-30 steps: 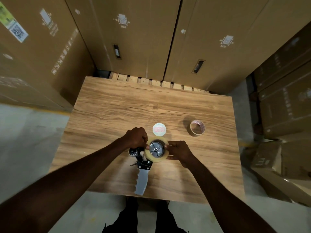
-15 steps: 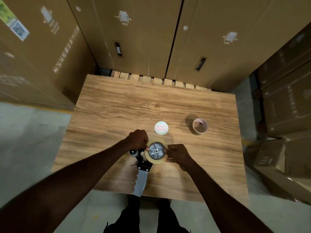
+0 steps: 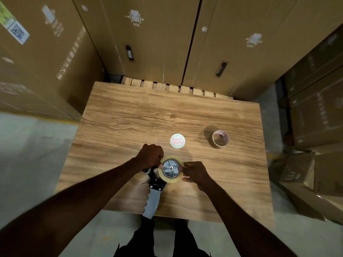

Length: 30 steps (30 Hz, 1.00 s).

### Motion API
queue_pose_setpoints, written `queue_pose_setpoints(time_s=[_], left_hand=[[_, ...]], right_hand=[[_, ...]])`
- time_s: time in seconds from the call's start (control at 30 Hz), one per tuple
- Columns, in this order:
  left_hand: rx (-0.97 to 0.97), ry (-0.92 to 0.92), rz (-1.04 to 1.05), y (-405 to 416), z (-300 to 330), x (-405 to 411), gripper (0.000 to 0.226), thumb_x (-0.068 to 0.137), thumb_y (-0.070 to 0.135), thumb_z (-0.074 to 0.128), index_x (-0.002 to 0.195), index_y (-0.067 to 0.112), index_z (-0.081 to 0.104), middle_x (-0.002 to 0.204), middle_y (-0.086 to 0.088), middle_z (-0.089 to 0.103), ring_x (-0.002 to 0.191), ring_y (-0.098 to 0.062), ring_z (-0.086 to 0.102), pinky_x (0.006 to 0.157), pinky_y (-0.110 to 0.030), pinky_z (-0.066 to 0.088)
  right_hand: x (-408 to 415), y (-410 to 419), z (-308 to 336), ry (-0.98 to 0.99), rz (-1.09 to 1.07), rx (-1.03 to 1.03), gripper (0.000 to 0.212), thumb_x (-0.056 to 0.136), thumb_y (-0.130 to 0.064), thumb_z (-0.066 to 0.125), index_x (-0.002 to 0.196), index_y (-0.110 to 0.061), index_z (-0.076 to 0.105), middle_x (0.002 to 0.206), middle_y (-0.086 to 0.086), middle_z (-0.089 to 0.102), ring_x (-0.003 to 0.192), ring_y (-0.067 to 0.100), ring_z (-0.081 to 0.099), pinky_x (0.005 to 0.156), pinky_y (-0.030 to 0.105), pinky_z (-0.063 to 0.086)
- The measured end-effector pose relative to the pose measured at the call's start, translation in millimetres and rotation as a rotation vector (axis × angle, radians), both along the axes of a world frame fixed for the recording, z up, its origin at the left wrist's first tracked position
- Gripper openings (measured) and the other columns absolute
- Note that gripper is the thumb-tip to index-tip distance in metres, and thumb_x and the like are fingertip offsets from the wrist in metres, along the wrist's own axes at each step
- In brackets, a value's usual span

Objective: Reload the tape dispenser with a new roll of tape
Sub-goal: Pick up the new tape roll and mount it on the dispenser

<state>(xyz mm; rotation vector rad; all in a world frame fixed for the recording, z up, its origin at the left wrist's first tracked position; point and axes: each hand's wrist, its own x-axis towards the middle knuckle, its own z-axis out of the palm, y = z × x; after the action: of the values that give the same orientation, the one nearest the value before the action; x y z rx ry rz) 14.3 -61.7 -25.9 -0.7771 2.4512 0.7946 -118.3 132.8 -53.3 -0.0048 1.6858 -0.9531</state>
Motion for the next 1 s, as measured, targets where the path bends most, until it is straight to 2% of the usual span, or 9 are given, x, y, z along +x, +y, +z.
queue_pose_setpoints(time_s=[0.1, 0.2, 0.3, 0.4, 0.53, 0.67, 0.8, 0.9, 1.0], left_hand=[[0.009, 0.028, -0.014, -1, -2, 1, 0.040, 0.063, 0.038, 0.088, 0.095, 0.018, 0.076, 0.100, 0.000, 0.078, 0.102, -0.021, 0.070, 0.087, -0.034, 0.047], [0.096, 0.109, 0.029, -2, -2, 6, 0.040, 0.064, 0.026, 0.089, 0.099, 0.013, 0.073, 0.097, -0.003, 0.077, 0.097, -0.023, 0.070, 0.082, -0.037, 0.053], [0.162, 0.254, 0.119, 1, -2, 15, 0.062, 0.058, 0.025, 0.093, 0.111, 0.015, 0.063, 0.111, -0.002, 0.060, 0.094, -0.020, 0.064, 0.077, -0.036, 0.052], [0.245, 0.277, 0.220, 0, -6, 23, 0.072, 0.058, 0.028, 0.095, 0.119, 0.012, 0.060, 0.118, -0.005, 0.056, 0.100, -0.021, 0.060, 0.080, -0.035, 0.050], [0.314, 0.166, 0.298, -4, -10, 21, 0.056, 0.062, 0.026, 0.095, 0.109, 0.006, 0.073, 0.106, -0.013, 0.070, 0.095, -0.026, 0.065, 0.075, -0.028, 0.044], [0.348, 0.164, 0.328, -6, -9, 15, 0.053, 0.061, 0.025, 0.096, 0.106, 0.005, 0.077, 0.088, -0.002, 0.067, 0.083, -0.014, 0.060, 0.063, -0.015, 0.039], [0.346, 0.210, 0.385, 0, -9, 7, 0.051, 0.060, 0.023, 0.096, 0.104, 0.004, 0.077, 0.085, -0.002, 0.064, 0.080, -0.013, 0.058, 0.060, -0.013, 0.037], [0.336, 0.264, 0.398, 8, -8, -2, 0.051, 0.061, 0.021, 0.096, 0.104, 0.002, 0.075, 0.087, -0.004, 0.062, 0.080, -0.016, 0.056, 0.063, -0.020, 0.038], [0.329, 0.279, 0.388, 13, -6, -9, 0.052, 0.063, 0.021, 0.095, 0.107, 0.003, 0.073, 0.098, -0.009, 0.067, 0.086, -0.019, 0.058, 0.072, -0.027, 0.042]], right_hand=[[-1, 0, -1, 0.005, 0.014, -0.007, 0.030, 0.094, -0.010, 0.080, 0.119, 0.005, 0.077, 0.098, 0.018, 0.065, 0.093, 0.029, 0.059, 0.084, 0.040, 0.061], [0, -1, 1, 0.010, 0.026, -0.019, 0.020, 0.095, -0.011, 0.079, 0.112, 0.000, 0.078, 0.095, 0.016, 0.062, 0.091, 0.027, 0.055, 0.087, 0.043, 0.060], [1, -1, 4, 0.020, 0.012, -0.028, 0.023, 0.095, -0.013, 0.080, 0.113, 0.002, 0.078, 0.094, 0.015, 0.063, 0.089, 0.026, 0.056, 0.077, 0.035, 0.060], [1, 0, 4, 0.030, -0.003, -0.040, 0.023, 0.094, -0.012, 0.081, 0.112, 0.002, 0.079, 0.095, 0.015, 0.069, 0.090, 0.025, 0.060, 0.082, 0.039, 0.059], [2, -2, 2, 0.040, -0.040, -0.033, 0.029, 0.093, -0.010, 0.081, 0.118, 0.005, 0.077, 0.100, 0.018, 0.072, 0.094, 0.027, 0.066, 0.101, 0.055, 0.059], [2, -3, 1, 0.072, -0.083, -0.027, 0.030, 0.093, -0.010, 0.082, 0.118, 0.006, 0.077, 0.099, 0.019, 0.071, 0.093, 0.028, 0.066, 0.102, 0.058, 0.060], [-6, -1, 6, 0.223, -0.056, -0.037, 0.004, 0.093, -0.012, 0.081, 0.096, -0.011, 0.083, 0.087, 0.013, 0.071, 0.084, 0.022, 0.066, 0.087, 0.046, 0.062], [-17, 2, 5, 0.347, -0.018, -0.037, 0.018, 0.093, -0.013, 0.080, 0.078, -0.023, 0.080, 0.079, 0.011, 0.067, 0.077, 0.023, 0.063, 0.084, 0.055, 0.062], [-23, 5, 6, 0.387, -0.003, -0.034, 0.024, 0.094, -0.013, 0.079, 0.077, -0.029, 0.078, 0.078, 0.011, 0.066, 0.077, 0.024, 0.062, 0.088, 0.063, 0.060]])
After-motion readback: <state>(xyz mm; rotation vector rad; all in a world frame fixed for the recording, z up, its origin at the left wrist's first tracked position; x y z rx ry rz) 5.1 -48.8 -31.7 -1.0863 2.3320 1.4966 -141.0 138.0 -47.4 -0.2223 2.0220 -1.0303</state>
